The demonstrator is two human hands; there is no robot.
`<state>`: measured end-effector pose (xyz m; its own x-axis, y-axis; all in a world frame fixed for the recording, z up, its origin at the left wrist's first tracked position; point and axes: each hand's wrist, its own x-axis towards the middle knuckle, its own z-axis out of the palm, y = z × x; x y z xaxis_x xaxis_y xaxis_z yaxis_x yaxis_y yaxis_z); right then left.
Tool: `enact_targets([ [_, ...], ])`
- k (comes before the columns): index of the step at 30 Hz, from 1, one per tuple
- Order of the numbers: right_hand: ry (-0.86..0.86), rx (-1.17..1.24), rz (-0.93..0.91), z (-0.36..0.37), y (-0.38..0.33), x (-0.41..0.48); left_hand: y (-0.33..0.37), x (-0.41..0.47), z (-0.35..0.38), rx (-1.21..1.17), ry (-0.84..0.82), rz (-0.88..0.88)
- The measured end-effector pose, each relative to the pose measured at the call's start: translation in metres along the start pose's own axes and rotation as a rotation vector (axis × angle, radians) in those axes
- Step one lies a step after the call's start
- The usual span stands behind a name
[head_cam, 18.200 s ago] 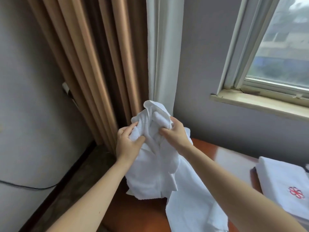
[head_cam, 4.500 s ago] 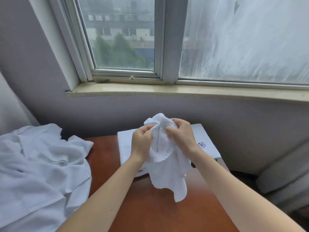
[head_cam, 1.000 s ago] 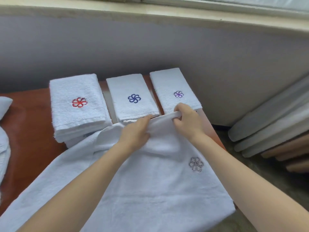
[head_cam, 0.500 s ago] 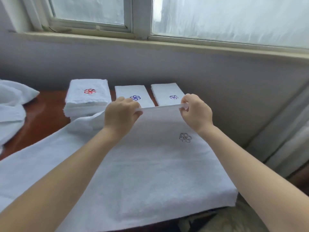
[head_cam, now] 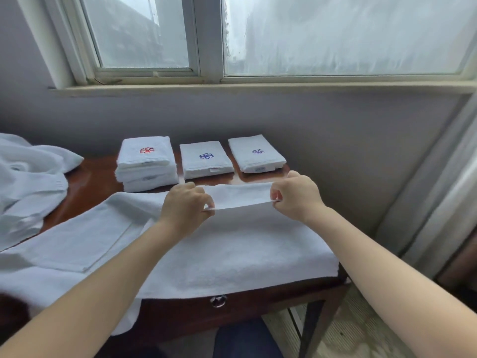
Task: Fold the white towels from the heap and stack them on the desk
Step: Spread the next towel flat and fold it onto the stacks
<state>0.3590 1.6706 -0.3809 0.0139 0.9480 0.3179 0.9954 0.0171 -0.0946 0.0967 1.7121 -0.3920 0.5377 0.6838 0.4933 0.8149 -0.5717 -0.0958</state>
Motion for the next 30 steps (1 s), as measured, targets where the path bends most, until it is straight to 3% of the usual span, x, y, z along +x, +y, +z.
enact_targets([
  [3, -0.125, -0.075, -0.052, 0.000, 0.000, -0.013, 0.002, -0.007, 0.010, -0.010, -0.154, -0.025],
  [6, -0.269, 0.077, 0.033, -0.002, -0.003, -0.025, 0.004, -0.010, 0.017, -0.114, -0.222, -0.055],
  [9, -0.188, 0.245, 0.130, 0.004, -0.010, -0.025, 0.007, -0.006, 0.028, -0.216, -0.282, -0.102],
  [11, -0.235, 0.285, 0.141, 0.015, -0.017, -0.023, 0.011, -0.006, 0.040, -0.260, -0.340, -0.134],
  [14, -0.384, 0.161, 0.081, 0.042, -0.022, -0.019, 0.017, -0.006, 0.059, -0.231, -0.469, -0.110],
  [30, -0.310, 0.092, 0.035, 0.074, 0.060, 0.045, 0.061, 0.062, 0.094, -0.249, -0.457, -0.255],
])
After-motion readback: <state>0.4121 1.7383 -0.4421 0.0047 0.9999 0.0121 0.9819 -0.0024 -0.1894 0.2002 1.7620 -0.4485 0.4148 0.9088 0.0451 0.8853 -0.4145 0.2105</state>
